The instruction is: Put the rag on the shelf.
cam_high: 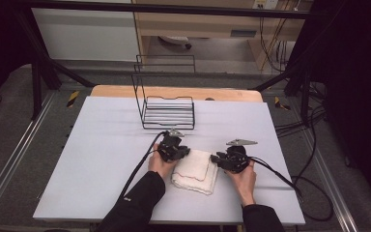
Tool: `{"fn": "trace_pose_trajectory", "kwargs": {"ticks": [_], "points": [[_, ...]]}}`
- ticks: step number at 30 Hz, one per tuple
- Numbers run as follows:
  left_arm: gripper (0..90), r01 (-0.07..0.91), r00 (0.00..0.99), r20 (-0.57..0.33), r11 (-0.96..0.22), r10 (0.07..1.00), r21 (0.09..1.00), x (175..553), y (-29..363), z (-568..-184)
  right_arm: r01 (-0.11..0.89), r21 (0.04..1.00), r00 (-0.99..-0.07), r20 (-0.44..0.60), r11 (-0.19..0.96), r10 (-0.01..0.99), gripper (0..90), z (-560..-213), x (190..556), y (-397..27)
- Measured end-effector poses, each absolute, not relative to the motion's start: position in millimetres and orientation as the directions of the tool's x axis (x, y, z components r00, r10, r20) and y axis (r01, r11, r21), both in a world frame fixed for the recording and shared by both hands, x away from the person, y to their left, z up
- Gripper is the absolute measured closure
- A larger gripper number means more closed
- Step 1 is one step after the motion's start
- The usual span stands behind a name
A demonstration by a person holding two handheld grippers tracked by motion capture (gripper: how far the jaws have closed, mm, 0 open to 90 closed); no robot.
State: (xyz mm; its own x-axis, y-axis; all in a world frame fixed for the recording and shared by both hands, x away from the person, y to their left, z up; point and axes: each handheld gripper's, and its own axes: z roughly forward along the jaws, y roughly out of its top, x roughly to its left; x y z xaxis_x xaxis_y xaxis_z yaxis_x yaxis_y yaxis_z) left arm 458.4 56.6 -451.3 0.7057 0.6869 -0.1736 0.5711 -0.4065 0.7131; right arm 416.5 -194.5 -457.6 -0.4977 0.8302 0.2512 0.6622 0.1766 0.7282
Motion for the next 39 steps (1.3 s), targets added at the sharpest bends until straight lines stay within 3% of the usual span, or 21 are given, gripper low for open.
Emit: {"fn": "trace_pose_trajectory", "kwargs": {"ticks": [4,13,39], "points": [[79.0,0.579,0.703,-0.186,-0.401,0.686,0.710,459.4,58.1,-451.4,0.685,0.711,-0.488,0.290,0.156,0.823,75.4,-457.7,415.8,-193.2],[80.3,0.581,0.703,-0.195,-0.394,0.684,0.712,459.8,59.1,-451.3,0.693,0.706,-0.487,0.307,0.148,0.817,82.0,-457.2,416.5,-193.0],[83.0,0.514,0.716,-0.213,-0.296,0.665,0.805,440.2,81.0,-431.4,0.580,0.800,-0.552,0.244,0.157,0.797,83.4,-435.5,402.2,-190.0]]}}
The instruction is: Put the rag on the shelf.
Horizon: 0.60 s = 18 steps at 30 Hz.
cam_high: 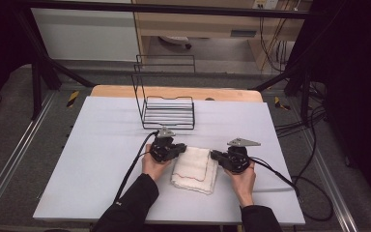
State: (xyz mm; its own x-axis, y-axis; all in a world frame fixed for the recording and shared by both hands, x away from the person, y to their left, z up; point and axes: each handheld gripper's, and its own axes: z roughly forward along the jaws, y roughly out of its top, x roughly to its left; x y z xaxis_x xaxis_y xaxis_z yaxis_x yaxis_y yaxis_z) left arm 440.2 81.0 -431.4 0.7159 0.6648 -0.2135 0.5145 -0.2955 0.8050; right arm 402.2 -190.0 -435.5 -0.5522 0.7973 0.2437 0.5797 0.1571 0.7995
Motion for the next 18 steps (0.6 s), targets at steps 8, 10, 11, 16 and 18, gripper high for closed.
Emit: {"fn": "trace_pose_trajectory", "kwargs": {"ticks": [8,10,11,16,18], "points": [[83.1,0.487,0.723,-0.207,-0.275,0.659,0.829,431.0,85.0,-421.1,0.539,0.829,-0.569,0.226,0.150,0.791,83.4,-426.1,394.6,-190.1],[83.1,0.486,0.723,-0.209,-0.270,0.659,0.831,429.8,85.8,-419.6,0.532,0.833,-0.574,0.223,0.152,0.788,83.4,-424.3,393.4,-189.9],[83.1,0.487,0.722,-0.213,-0.266,0.658,0.832,429.1,86.3,-418.9,0.531,0.834,-0.574,0.222,0.151,0.788,83.4,-423.7,393.1,-189.8],[83.1,0.474,0.721,-0.197,-0.266,0.664,0.839,425.4,87.7,-415.2,0.516,0.843,-0.583,0.212,0.155,0.785,83.4,-418.3,390.4,-188.8],[83.2,0.474,0.719,-0.200,-0.260,0.666,0.841,424.0,88.3,-413.5,0.505,0.848,-0.586,0.199,0.162,0.786,83.4,-416.0,389.2,-188.0]]}}
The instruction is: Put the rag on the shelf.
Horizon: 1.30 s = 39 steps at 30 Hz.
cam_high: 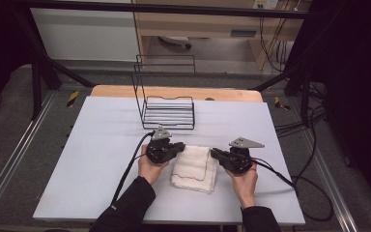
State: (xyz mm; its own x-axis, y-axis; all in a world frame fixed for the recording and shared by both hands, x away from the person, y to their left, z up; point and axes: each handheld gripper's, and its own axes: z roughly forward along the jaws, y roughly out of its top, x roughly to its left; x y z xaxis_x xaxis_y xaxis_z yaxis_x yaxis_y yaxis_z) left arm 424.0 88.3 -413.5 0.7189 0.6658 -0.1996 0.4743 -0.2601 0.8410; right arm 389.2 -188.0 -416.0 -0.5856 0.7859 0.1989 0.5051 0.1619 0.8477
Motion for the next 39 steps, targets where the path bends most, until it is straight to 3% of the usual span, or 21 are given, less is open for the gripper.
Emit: {"fn": "trace_pose_trajectory", "kwargs": {"ticks": [39], "points": [[83.3,0.300,0.740,-0.160,-0.108,0.653,0.948,390.3,109.2,-367.0,0.301,0.944,-0.626,0.090,0.134,0.775,83.5,-366.3,365.1,-181.3]]}}
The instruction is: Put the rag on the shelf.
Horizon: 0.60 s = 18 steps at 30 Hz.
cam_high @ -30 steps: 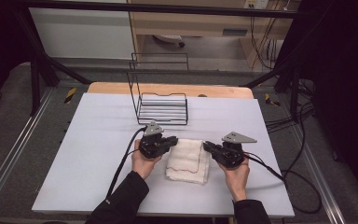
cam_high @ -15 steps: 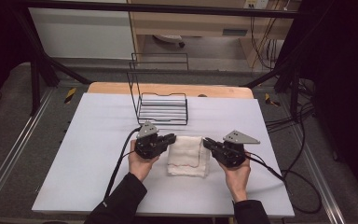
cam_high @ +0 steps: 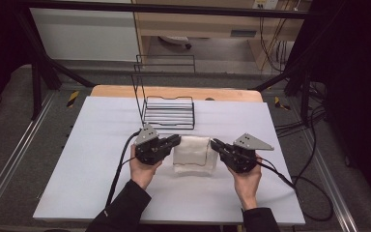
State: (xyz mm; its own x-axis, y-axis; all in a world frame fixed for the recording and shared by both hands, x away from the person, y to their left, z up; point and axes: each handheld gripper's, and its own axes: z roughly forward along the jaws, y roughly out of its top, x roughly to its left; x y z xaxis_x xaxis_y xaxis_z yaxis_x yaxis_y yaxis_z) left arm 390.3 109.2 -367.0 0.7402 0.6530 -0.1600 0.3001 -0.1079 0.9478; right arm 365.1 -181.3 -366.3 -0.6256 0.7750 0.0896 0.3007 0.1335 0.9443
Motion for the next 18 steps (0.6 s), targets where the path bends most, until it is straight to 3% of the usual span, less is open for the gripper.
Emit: {"fn": "trace_pose_trajectory", "kwargs": {"ticks": [18], "points": [[83.4,0.236,0.739,-0.143,-0.054,0.659,0.970,383.9,114.5,-345.9,0.218,0.971,-0.621,0.060,0.099,0.781,83.5,-344.8,359.7,-177.1]]}}
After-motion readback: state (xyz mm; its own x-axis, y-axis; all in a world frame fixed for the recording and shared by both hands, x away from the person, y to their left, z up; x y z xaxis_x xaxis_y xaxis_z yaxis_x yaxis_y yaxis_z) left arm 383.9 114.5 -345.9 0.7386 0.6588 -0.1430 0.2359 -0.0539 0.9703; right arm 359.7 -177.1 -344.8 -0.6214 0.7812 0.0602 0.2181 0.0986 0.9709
